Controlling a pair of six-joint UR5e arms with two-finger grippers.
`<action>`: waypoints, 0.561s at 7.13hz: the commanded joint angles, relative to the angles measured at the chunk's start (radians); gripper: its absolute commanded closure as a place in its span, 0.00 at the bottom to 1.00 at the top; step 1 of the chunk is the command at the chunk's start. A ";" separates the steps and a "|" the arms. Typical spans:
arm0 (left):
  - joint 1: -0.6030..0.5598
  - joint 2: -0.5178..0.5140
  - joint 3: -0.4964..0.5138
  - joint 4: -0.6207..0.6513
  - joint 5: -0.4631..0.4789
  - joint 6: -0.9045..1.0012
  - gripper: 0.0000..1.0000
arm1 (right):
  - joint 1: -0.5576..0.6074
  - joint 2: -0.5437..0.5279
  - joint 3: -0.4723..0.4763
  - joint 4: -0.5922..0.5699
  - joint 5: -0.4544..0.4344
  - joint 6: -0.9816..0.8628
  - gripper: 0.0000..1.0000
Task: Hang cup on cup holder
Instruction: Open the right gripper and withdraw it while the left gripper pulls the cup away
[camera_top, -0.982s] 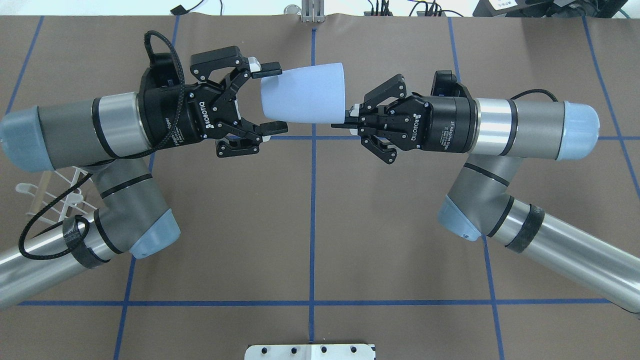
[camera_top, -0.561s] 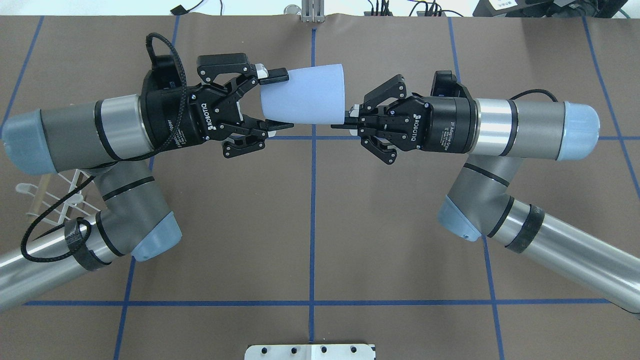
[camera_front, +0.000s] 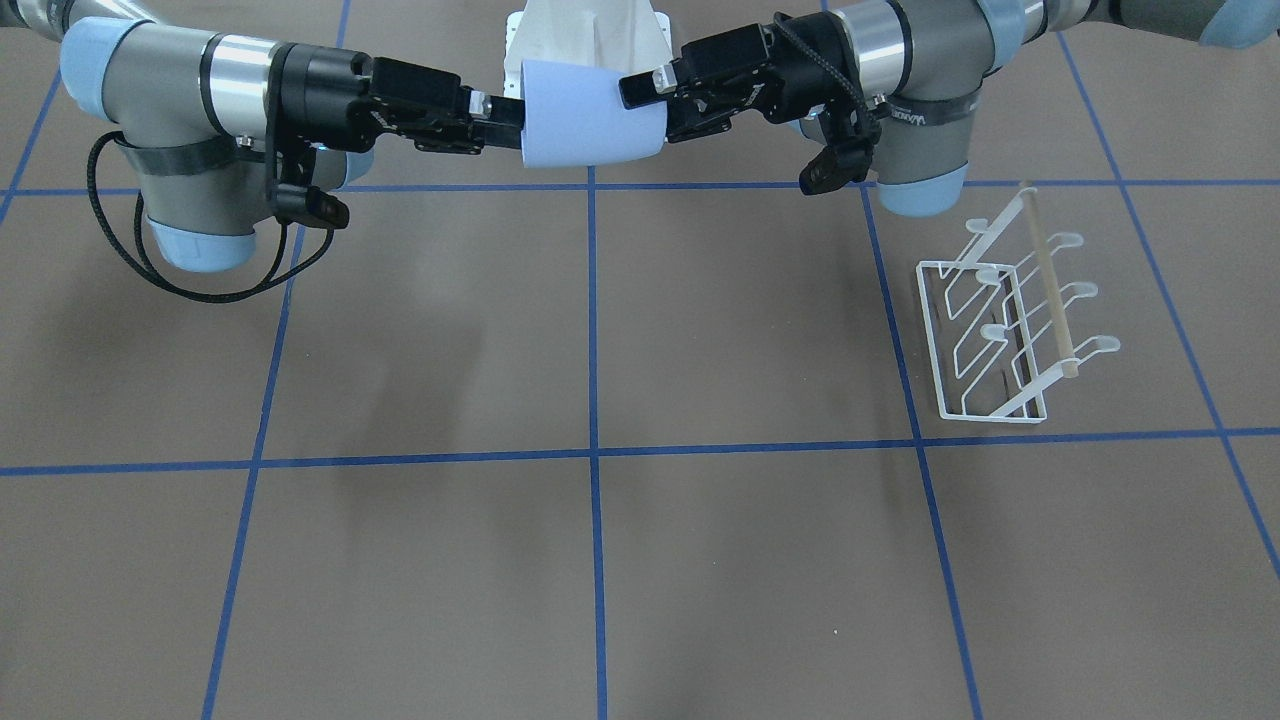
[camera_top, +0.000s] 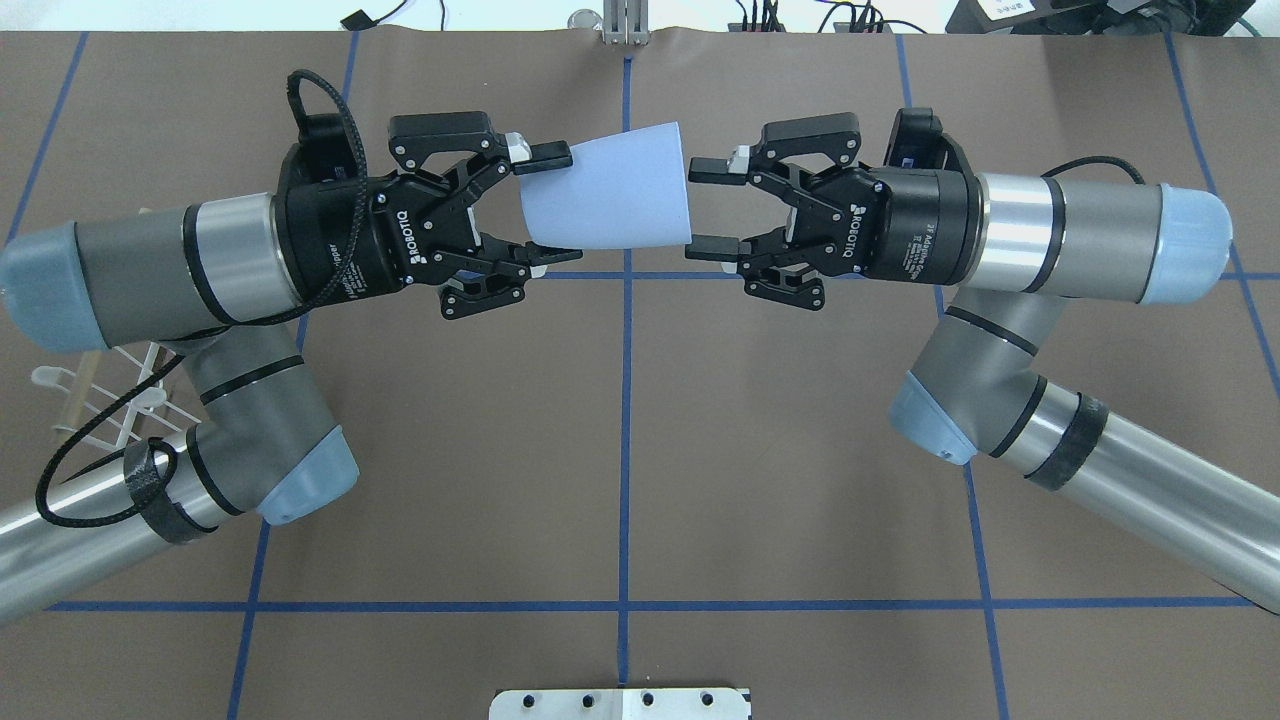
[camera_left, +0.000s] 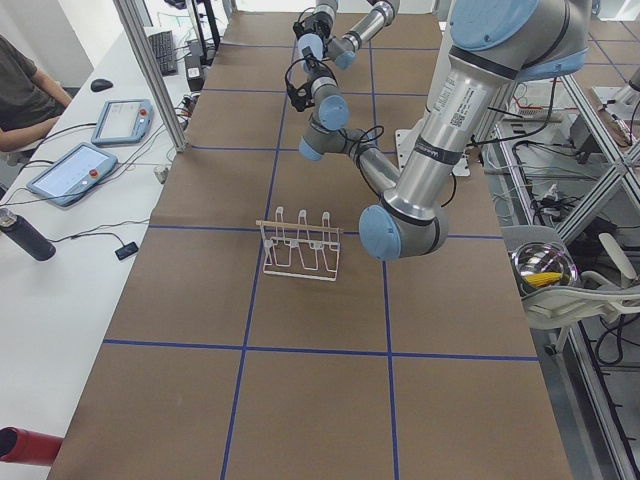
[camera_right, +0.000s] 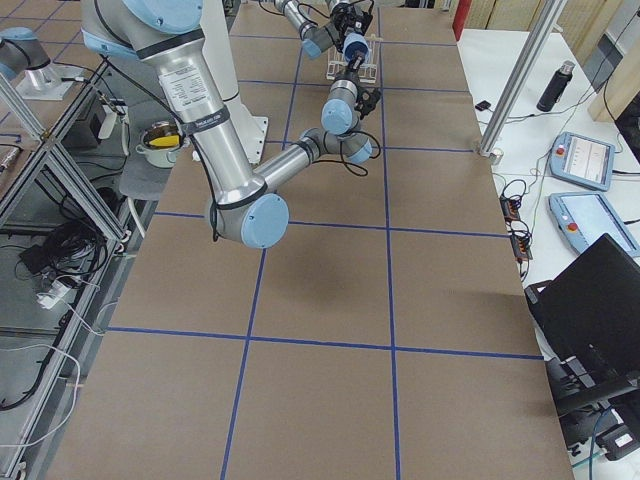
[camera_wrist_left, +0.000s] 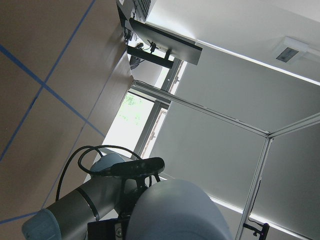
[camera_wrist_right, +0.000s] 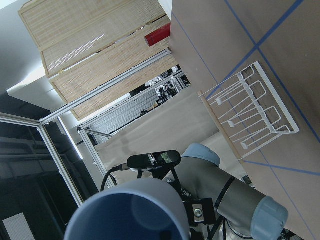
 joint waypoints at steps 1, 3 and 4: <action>-0.030 0.002 -0.005 0.002 0.000 0.012 1.00 | 0.055 -0.062 0.006 0.050 0.019 -0.044 0.00; -0.066 0.040 -0.001 0.043 -0.006 0.205 1.00 | 0.134 -0.127 0.001 0.060 0.092 -0.157 0.00; -0.100 0.092 -0.001 0.066 -0.035 0.289 1.00 | 0.158 -0.176 -0.014 0.053 0.132 -0.298 0.00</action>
